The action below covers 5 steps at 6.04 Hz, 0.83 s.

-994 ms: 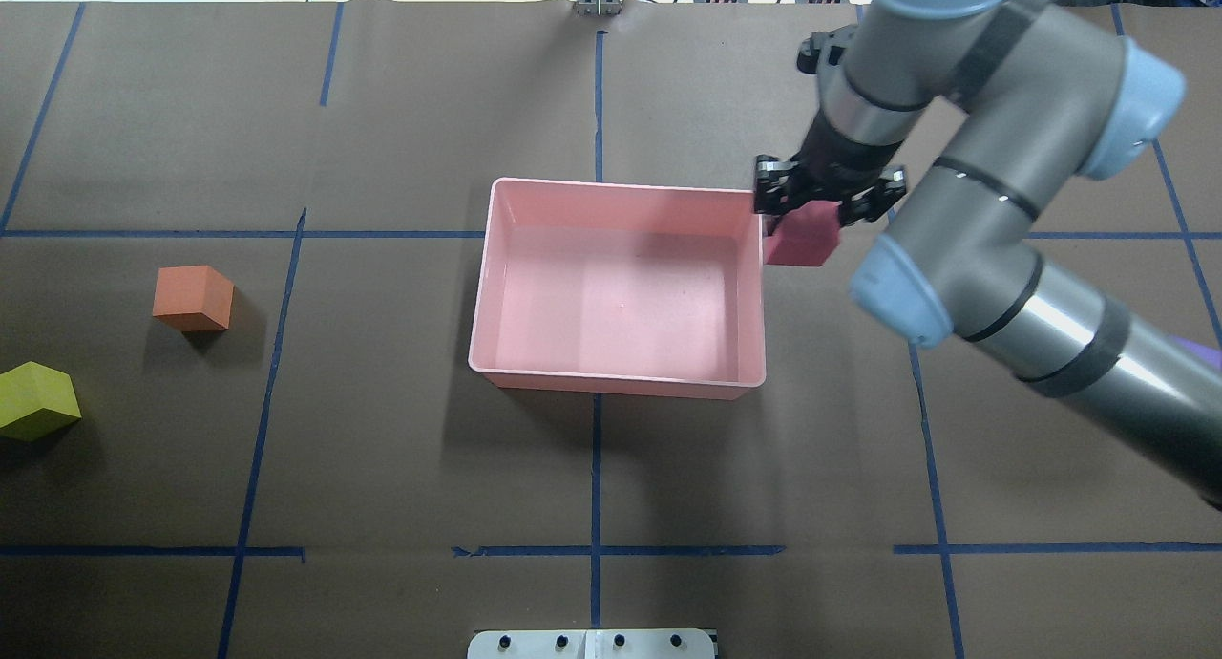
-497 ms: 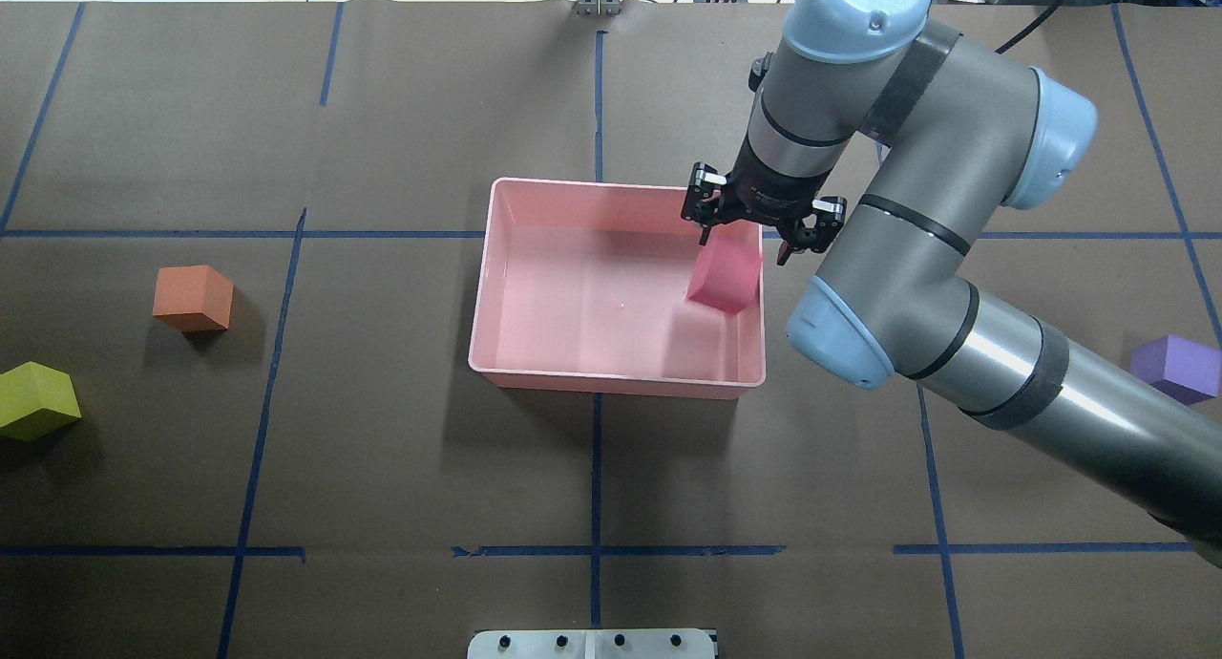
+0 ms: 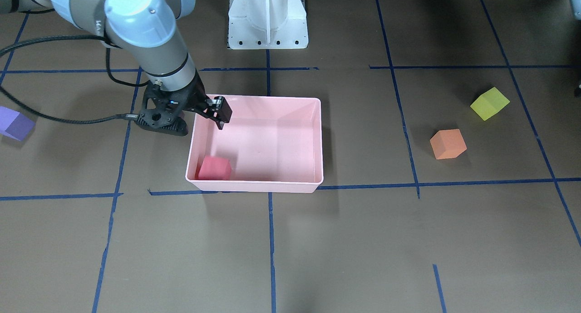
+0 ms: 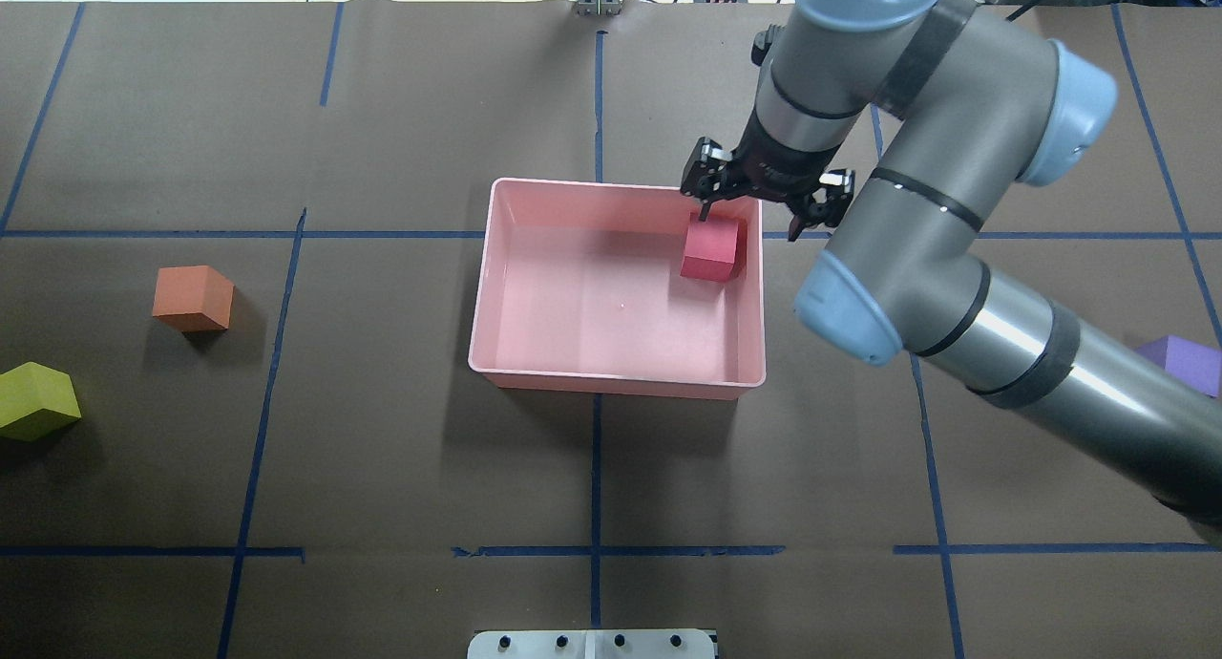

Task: Place blocks into pink bin with both arms
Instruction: 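Open the right gripper and withdraw it while the left gripper reaches toward the orange cube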

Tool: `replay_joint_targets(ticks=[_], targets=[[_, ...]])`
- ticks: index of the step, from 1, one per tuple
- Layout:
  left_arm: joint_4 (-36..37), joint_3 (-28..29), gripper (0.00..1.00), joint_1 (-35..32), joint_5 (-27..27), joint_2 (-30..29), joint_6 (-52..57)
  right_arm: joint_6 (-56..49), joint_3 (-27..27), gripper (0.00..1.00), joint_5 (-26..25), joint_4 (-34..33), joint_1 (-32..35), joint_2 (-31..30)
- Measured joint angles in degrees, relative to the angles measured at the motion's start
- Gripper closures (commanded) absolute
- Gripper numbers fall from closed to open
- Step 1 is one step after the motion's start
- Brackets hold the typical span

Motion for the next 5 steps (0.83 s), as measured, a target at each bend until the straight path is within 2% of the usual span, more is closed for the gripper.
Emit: replay_joint_targets(ticks=[2, 5], targets=[[-3.1, 0.3, 0.00, 8.6, 0.2, -1.3, -14.0, -15.8, 0.0, 0.00, 5.6, -0.2, 6.9, -4.4], [-10.7, 0.4, 0.00, 14.7, 0.5, -1.3, -37.7, -47.0, 0.0, 0.00, 9.1, -0.5, 18.6, -15.3]])
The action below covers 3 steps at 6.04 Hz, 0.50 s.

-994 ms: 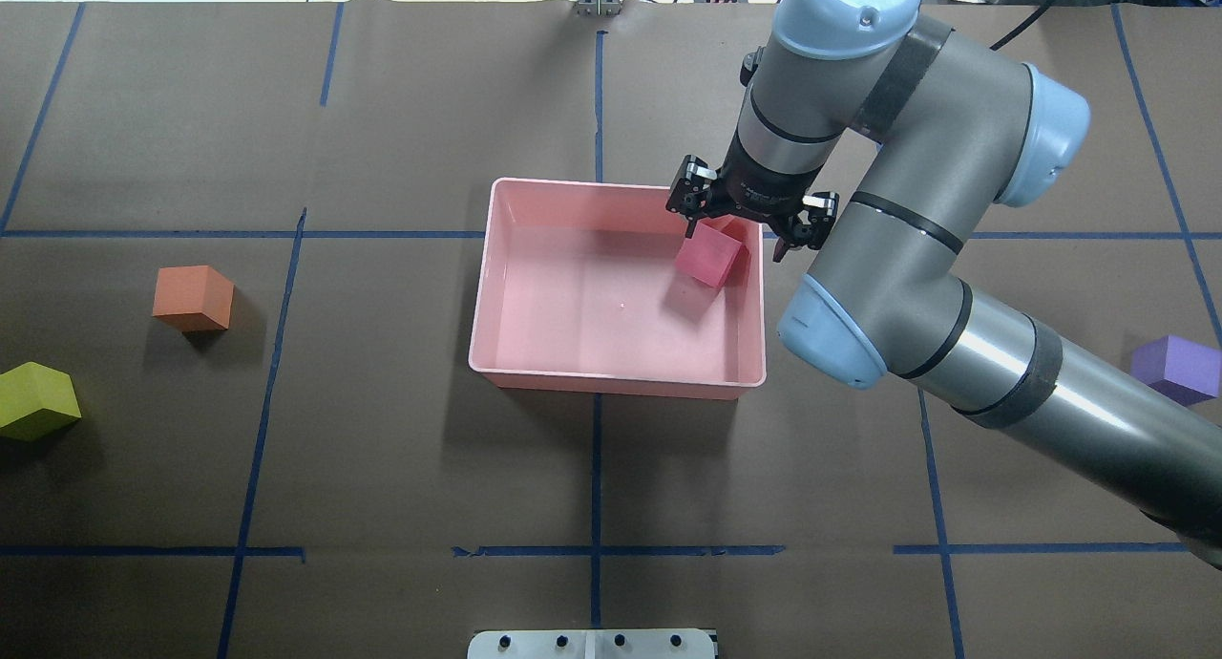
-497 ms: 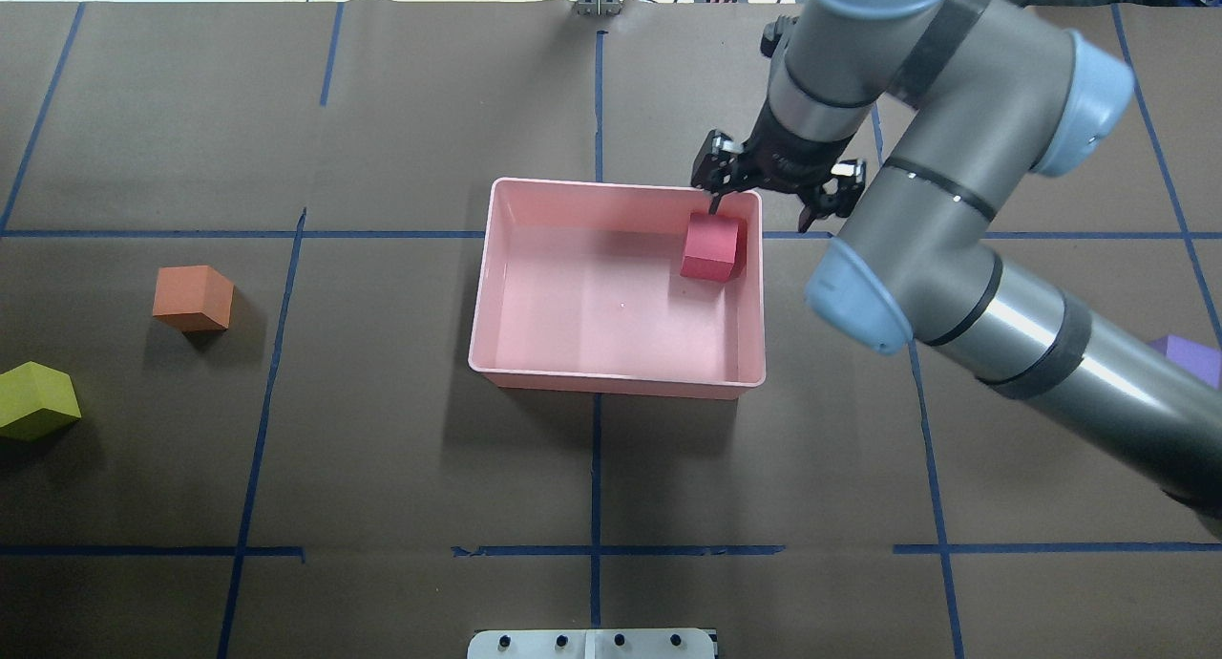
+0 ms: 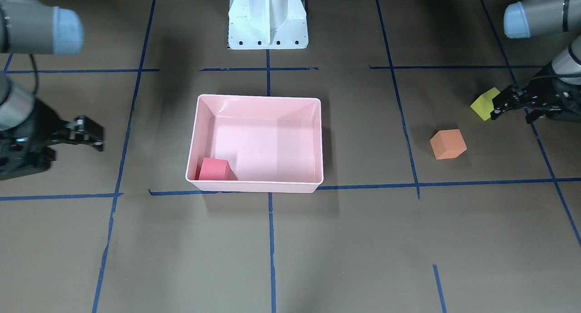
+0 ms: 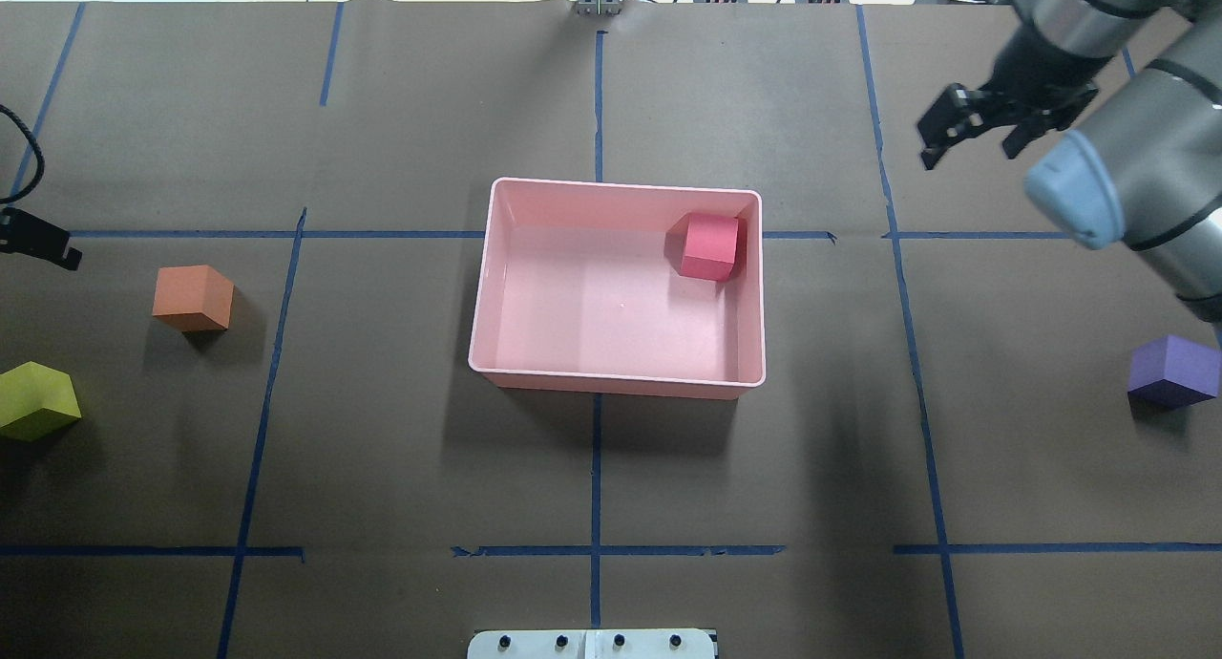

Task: Place blocks into pink bin with both arms
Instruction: 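Open the right gripper and withdraw it while the left gripper reaches toward the orange cube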

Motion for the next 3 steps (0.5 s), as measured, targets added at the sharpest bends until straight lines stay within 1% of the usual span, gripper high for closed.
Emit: replay_joint_targets(ticks=[1, 3], targets=[[-2.7, 0.1, 0.00, 2.8, 1.4, 0.0, -6.5, -8.8, 0.9, 0.00, 0.9, 0.1, 3.6, -4.2], [-5.7, 0.6, 0.00, 8.6, 7.3, -0.4, -16.3, -22.8, 2.5, 0.00, 2.2, 0.4, 9.9, -12.3]])
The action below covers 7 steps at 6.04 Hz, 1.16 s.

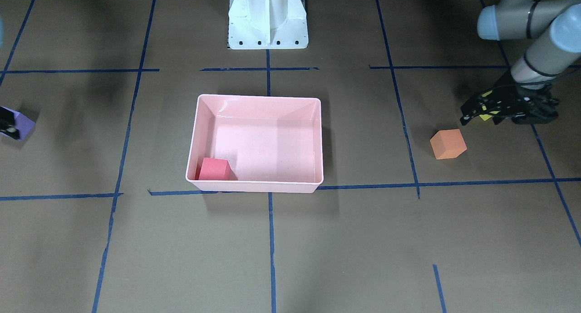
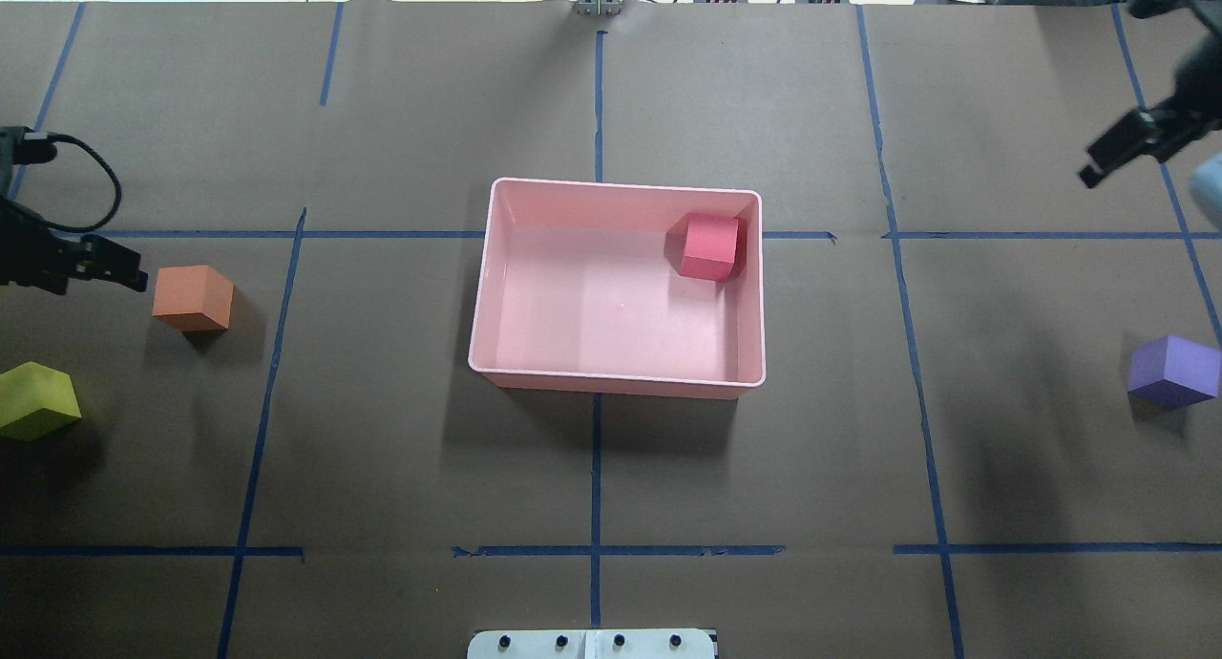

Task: Place blocks into pink bin with both arms
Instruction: 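Grasp the orange cube with the left gripper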

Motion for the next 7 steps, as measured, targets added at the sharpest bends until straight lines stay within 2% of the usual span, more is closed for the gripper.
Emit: replay_joint_targets(ticks=[2, 4, 5, 6, 7], targets=[[-0.5, 2.4, 0.00, 2.7, 2.3, -2.4, -2.6, -6.8, 0.6, 0.00, 0.3, 0.1, 4.0, -4.6], [-2.7, 6.3, 0.00, 4.1, 2.5, -4.4, -2.8, -7.1, 1.4, 0.00, 0.7, 0.0, 4.5, -5.8], [-3.7, 8.2, 0.09, 4.8, 2.5, -5.2, -2.8, -7.0, 1.5, 0.00, 0.8, 0.0, 4.6, -5.9], [-4.1, 9.5, 0.50, 5.3, 2.4, -5.9, -2.8, -7.0, 1.5, 0.00, 0.8, 0.0, 4.6, -6.0], [-4.2, 10.1, 0.66, 5.7, 2.4, -6.3, -2.7, -6.9, 1.5, 0.00, 0.8, 0.0, 4.6, -6.0]])
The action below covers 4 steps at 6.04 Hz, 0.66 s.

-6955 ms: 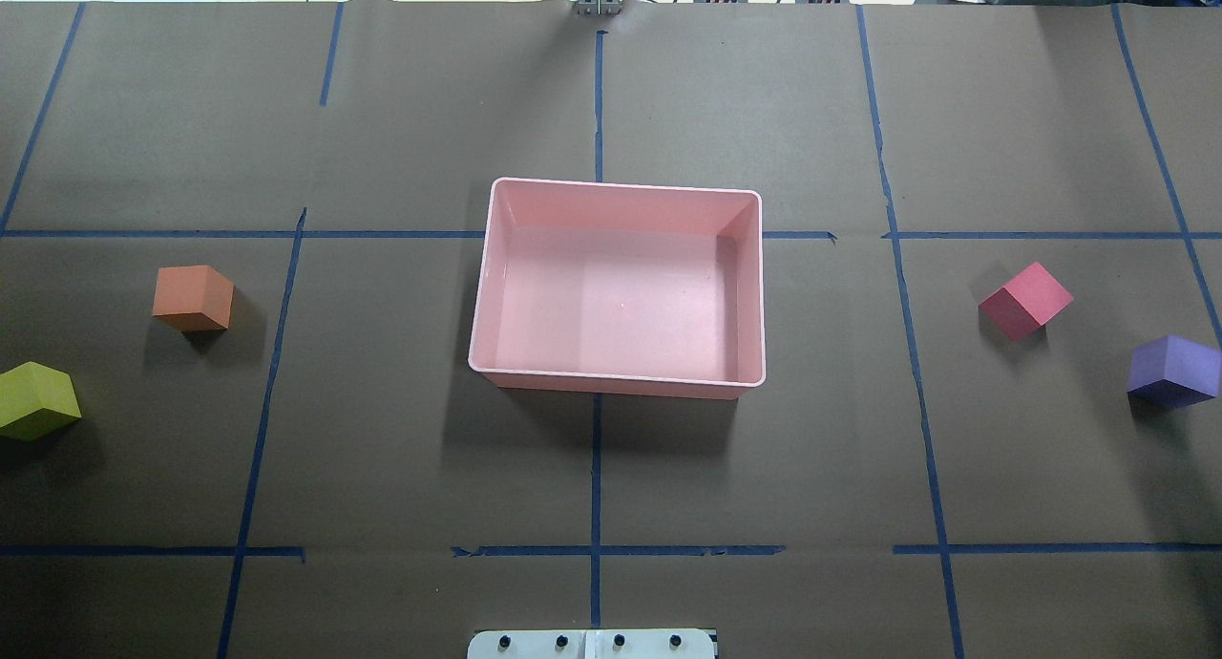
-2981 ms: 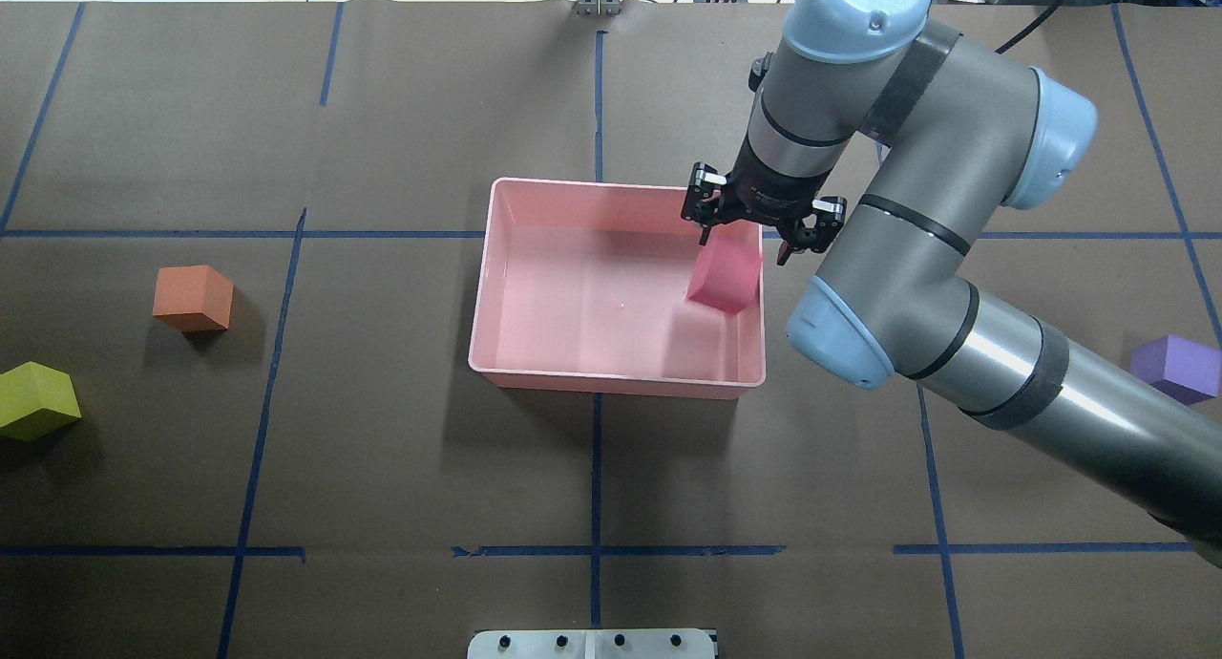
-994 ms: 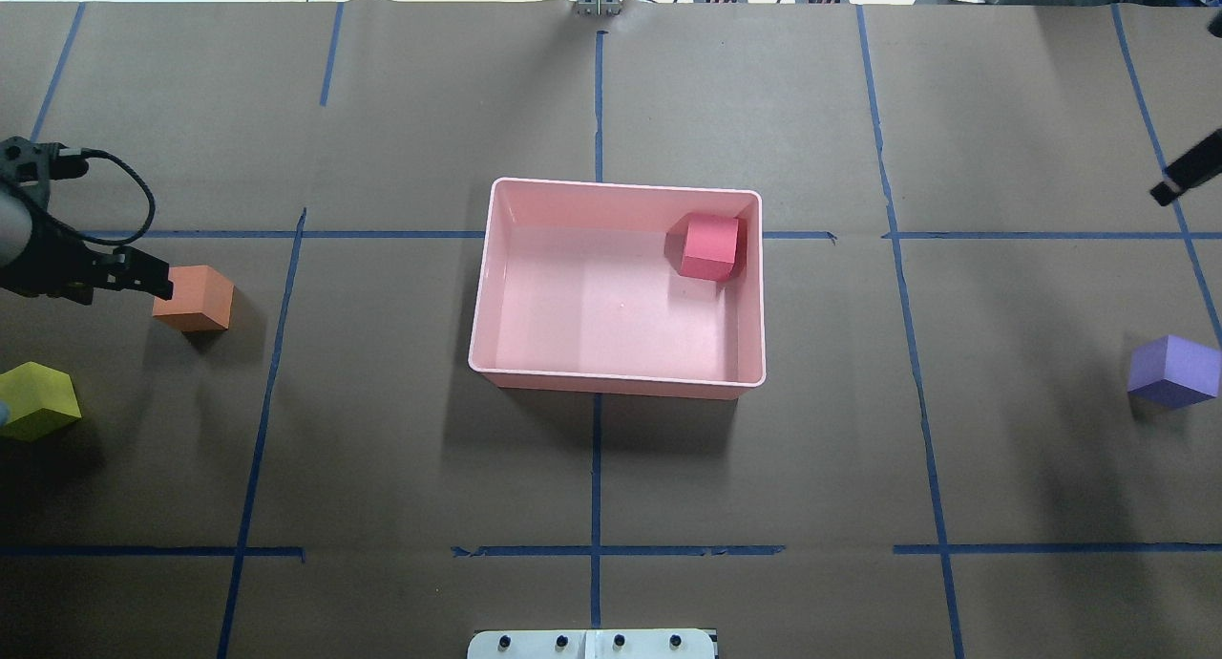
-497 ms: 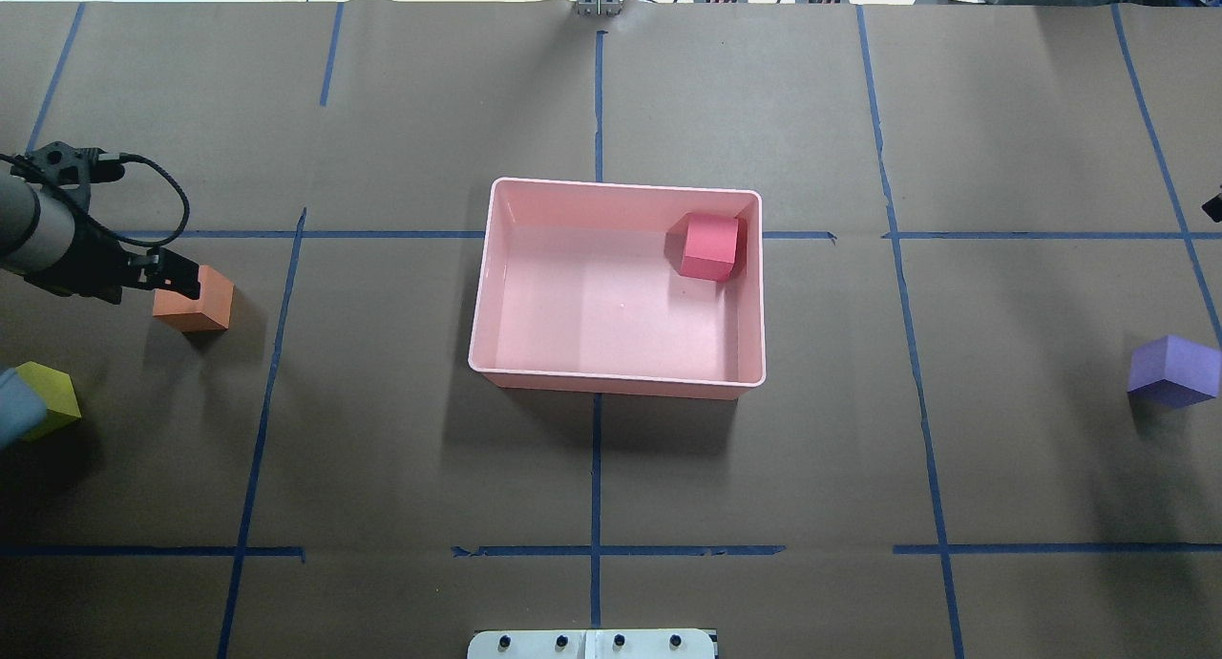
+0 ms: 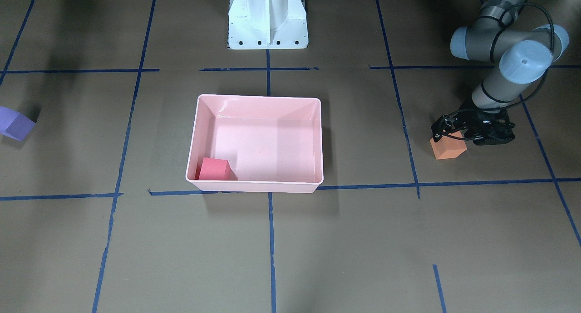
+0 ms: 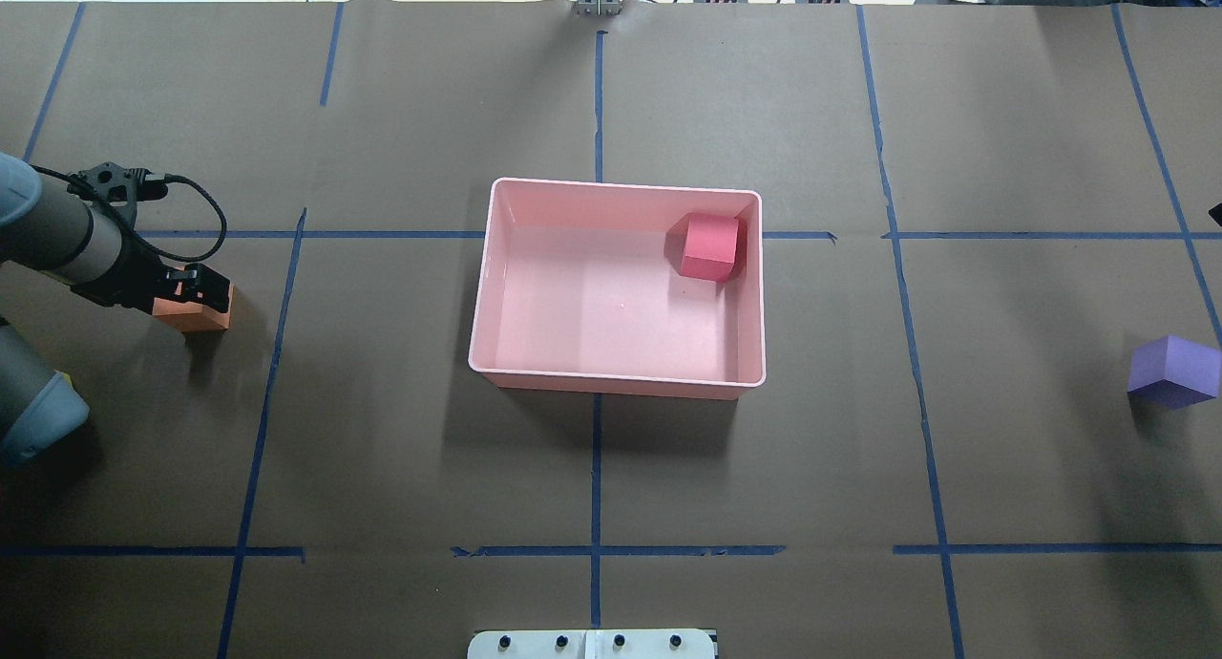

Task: Place blocks into pink bin with both arms
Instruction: 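Grasp the orange cube with the left gripper, then carry the orange cube into the bin and release it with the left gripper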

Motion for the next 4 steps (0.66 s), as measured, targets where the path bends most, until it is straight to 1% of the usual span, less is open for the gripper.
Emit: replay_joint_targets(ticks=[2, 4], targets=[[0.3, -0.8, 0.66, 0.1, -0.3, -0.8, 0.2, 0.0, 0.0, 0.00, 0.0, 0.0, 0.0, 0.0], [3.9, -5.8, 0.66, 0.2, -0.5, -3.6, -2.8, 0.0, 0.0, 0.00, 0.0, -0.1, 0.1, 0.0]])
